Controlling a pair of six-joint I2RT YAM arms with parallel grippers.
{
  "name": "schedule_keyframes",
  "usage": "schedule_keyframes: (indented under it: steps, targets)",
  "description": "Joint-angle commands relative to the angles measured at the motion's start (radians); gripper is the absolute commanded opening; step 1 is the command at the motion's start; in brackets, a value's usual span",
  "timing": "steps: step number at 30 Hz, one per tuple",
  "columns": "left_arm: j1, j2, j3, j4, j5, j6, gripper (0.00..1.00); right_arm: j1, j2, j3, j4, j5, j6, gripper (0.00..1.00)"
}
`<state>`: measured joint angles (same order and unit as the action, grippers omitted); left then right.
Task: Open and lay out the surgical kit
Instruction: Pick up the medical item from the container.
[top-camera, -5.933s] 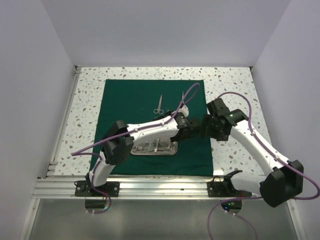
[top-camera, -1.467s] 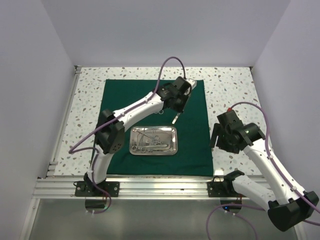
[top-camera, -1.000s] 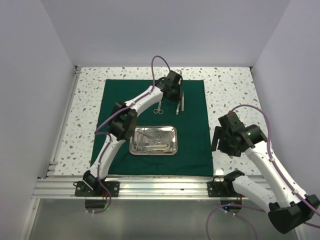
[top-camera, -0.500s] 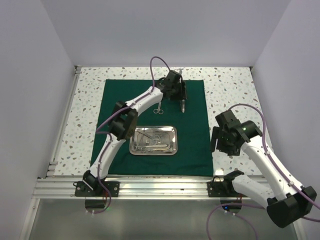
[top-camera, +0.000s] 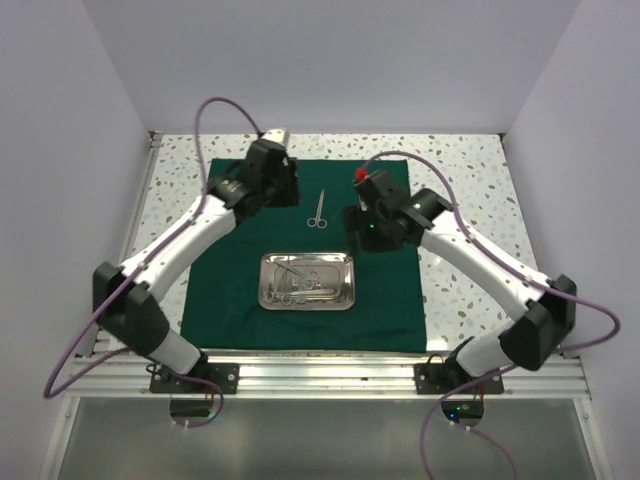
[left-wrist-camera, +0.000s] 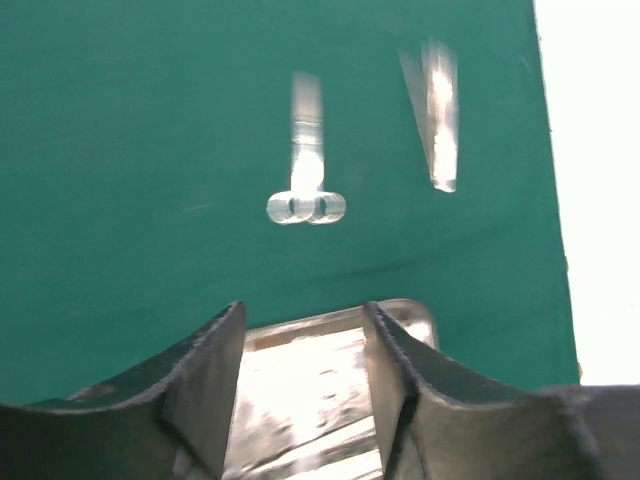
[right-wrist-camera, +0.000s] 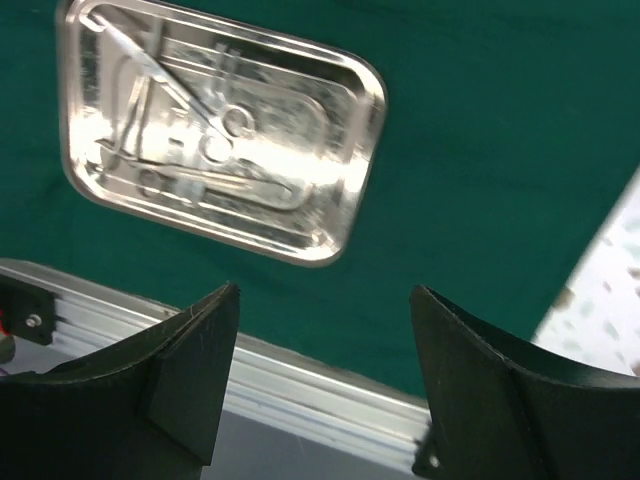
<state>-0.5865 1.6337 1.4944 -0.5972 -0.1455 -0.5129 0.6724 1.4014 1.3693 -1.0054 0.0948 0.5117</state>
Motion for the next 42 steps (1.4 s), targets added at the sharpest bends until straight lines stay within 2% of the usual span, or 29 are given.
schedule_keyframes:
  steps: [1, 3, 5, 7, 10, 13, 24, 33, 42]
  targets:
    - [0.08, -0.15, -0.155, -0.093, -0.106, -0.027, 0.51, 0.053, 0.12, 0.111, 0.102, -0.07, -0.052, 0.73]
    - [0.088, -0.233, -0.245, -0.081, -0.07, -0.071, 0.46, 0.064, 0.203, 0.178, 0.105, -0.072, -0.047, 0.73]
    - [0.085, -0.261, -0.29, -0.073, -0.028, -0.117, 0.45, 0.069, 0.247, 0.221, 0.096, -0.067, -0.039, 0.73]
    - [0.071, -0.249, -0.321, -0.108, -0.017, -0.205, 0.45, 0.073, 0.294, 0.278, 0.059, -0.037, -0.032, 0.73]
    - [0.034, -0.187, -0.319, -0.174, -0.022, -0.26, 0.48, 0.072, 0.292, 0.284, 0.03, 0.012, -0.022, 0.73]
    - [-0.01, -0.157, -0.3, -0.202, -0.046, -0.311, 0.53, 0.073, 0.249, 0.225, 0.021, 0.04, -0.012, 0.72]
    - [-0.114, 0.075, -0.198, -0.214, -0.026, -0.456, 0.52, 0.073, 0.022, -0.071, 0.007, 0.079, 0.06, 0.73]
    - [-0.122, 0.164, -0.198, -0.216, -0.039, -0.547, 0.52, 0.073, -0.042, -0.114, -0.035, 0.103, 0.06, 0.73]
    - [-0.122, 0.235, -0.203, -0.191, -0.068, -0.602, 0.51, 0.072, -0.035, -0.121, -0.045, 0.1, 0.019, 0.73]
